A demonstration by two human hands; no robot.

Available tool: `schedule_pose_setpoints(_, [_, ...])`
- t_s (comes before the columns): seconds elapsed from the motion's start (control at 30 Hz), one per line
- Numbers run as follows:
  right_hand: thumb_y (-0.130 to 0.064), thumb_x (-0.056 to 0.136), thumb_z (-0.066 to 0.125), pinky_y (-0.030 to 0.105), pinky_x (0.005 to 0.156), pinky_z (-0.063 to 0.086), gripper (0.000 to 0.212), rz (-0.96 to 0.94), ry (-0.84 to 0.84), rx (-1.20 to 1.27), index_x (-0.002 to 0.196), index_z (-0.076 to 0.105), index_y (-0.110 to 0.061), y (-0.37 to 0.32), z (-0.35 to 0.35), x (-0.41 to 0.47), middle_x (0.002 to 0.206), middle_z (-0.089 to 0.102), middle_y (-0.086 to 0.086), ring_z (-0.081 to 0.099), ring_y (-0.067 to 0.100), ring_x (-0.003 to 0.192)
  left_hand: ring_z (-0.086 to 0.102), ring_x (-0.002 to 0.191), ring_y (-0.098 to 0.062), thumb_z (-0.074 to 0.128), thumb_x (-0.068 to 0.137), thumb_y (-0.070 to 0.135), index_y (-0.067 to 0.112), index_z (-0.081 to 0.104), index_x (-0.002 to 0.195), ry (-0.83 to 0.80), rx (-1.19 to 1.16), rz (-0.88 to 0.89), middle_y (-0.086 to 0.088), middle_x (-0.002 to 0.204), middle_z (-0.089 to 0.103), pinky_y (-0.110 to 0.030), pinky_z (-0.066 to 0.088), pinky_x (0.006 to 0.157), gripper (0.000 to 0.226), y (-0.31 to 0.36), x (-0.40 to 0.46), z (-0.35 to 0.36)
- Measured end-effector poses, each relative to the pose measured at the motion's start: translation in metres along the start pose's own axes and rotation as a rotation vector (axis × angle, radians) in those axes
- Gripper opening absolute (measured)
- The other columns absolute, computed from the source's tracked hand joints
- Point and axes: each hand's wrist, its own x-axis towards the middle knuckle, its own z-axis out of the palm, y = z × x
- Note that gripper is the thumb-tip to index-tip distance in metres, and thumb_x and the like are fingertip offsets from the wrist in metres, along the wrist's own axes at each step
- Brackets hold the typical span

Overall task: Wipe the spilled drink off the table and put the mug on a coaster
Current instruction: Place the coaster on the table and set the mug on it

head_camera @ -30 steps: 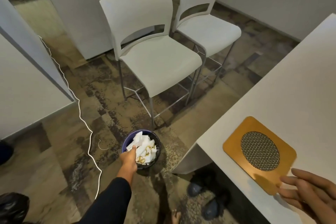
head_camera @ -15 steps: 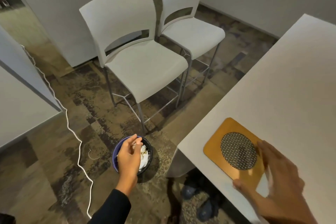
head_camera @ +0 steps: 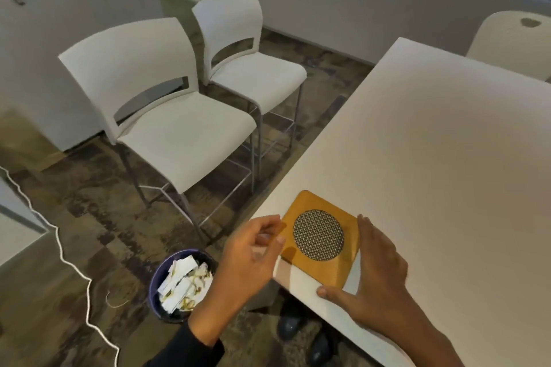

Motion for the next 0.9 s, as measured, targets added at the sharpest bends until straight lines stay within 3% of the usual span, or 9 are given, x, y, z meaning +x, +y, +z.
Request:
schedule_pose_setpoints(0.1, [-0.097, 0.055, 0.063, 0.050, 0.129, 0.008, 0.151, 0.016, -0.004, -0.015, 0.156, -0.030, -0.035, 0.003, 0.000, 0.000, 0.174, -0.014, -0.011, -0.007, 0.018, 0.162, 0.062, 0.110, 0.003, 0.063, 0.096, 0.041, 0.033, 0.057, 0.136, -0.017, 0.102, -0.032, 0.024, 0.125, 0.060, -0.007, 0.049, 0.081, 0.041, 0.007, 0.003, 0.011])
schedule_pose_setpoints(0.27, [-0.095, 0.057, 0.067, 0.048, 0.129, 0.008, 0.148, -0.013, 0.017, 0.028, 0.160, -0.020, -0.034, 0.008, 0.001, 0.000, 0.175, -0.006, -0.010, -0.002, 0.018, 0.162, 0.058, 0.121, -0.009, 0.057, 0.099, 0.040, 0.024, 0.051, 0.145, -0.047, 0.181, -0.116, 0.012, 0.137, 0.058, -0.025, 0.046, 0.096, 0.049, 0.016, 0.008, 0.021])
schedule_pose_setpoints(0.43, [-0.096, 0.054, 0.067, 0.044, 0.127, 0.019, 0.146, -0.059, 0.088, 0.088, 0.163, -0.007, -0.032, 0.012, -0.001, -0.003, 0.172, 0.015, -0.009, 0.017, 0.016, 0.158, 0.064, 0.115, -0.010, 0.058, 0.099, 0.039, 0.029, 0.062, 0.132, -0.006, 0.033, -0.254, 0.015, 0.122, 0.067, -0.031, 0.053, 0.095, 0.035, 0.027, 0.010, 0.023])
schedule_pose_setpoints(0.57, [-0.095, 0.054, 0.069, 0.039, 0.125, 0.020, 0.146, -0.091, 0.121, 0.119, 0.164, -0.004, -0.032, 0.020, -0.006, -0.011, 0.168, 0.023, -0.011, 0.022, 0.013, 0.155, 0.059, 0.103, 0.008, 0.059, 0.099, 0.038, 0.031, 0.065, 0.127, 0.013, -0.039, -0.278, 0.024, 0.111, 0.066, -0.014, 0.044, 0.078, 0.029, 0.035, 0.008, 0.028])
schedule_pose_setpoints(0.63, [-0.094, 0.054, 0.072, 0.035, 0.123, 0.019, 0.145, -0.101, 0.137, 0.140, 0.164, -0.004, -0.035, 0.029, -0.012, -0.017, 0.168, 0.023, -0.014, 0.022, 0.010, 0.154, 0.058, 0.098, 0.012, 0.059, 0.099, 0.039, 0.037, 0.066, 0.121, 0.010, -0.057, -0.275, 0.026, 0.108, 0.065, -0.013, 0.046, 0.077, 0.023, 0.038, 0.004, 0.034])
schedule_pose_setpoints(0.8, [-0.091, 0.052, 0.076, 0.032, 0.119, 0.022, 0.148, -0.105, 0.199, 0.182, 0.164, -0.006, -0.040, 0.055, -0.034, -0.037, 0.166, 0.025, -0.020, 0.018, -0.007, 0.142, 0.061, 0.108, 0.000, 0.060, 0.098, 0.038, 0.033, 0.066, 0.123, -0.032, -0.089, -0.262, 0.019, 0.113, 0.068, -0.018, 0.048, 0.078, 0.026, 0.052, -0.004, 0.058])
schedule_pose_setpoints(0.9, [-0.090, 0.051, 0.079, 0.035, 0.119, 0.029, 0.150, -0.079, 0.242, 0.189, 0.165, -0.003, -0.038, 0.078, -0.052, -0.050, 0.164, 0.027, -0.022, 0.024, -0.006, 0.142, 0.062, 0.110, -0.003, 0.061, 0.098, 0.038, 0.034, 0.066, 0.124, -0.080, -0.090, -0.243, 0.016, 0.114, 0.069, -0.023, 0.050, 0.084, 0.026, 0.065, -0.008, 0.083])
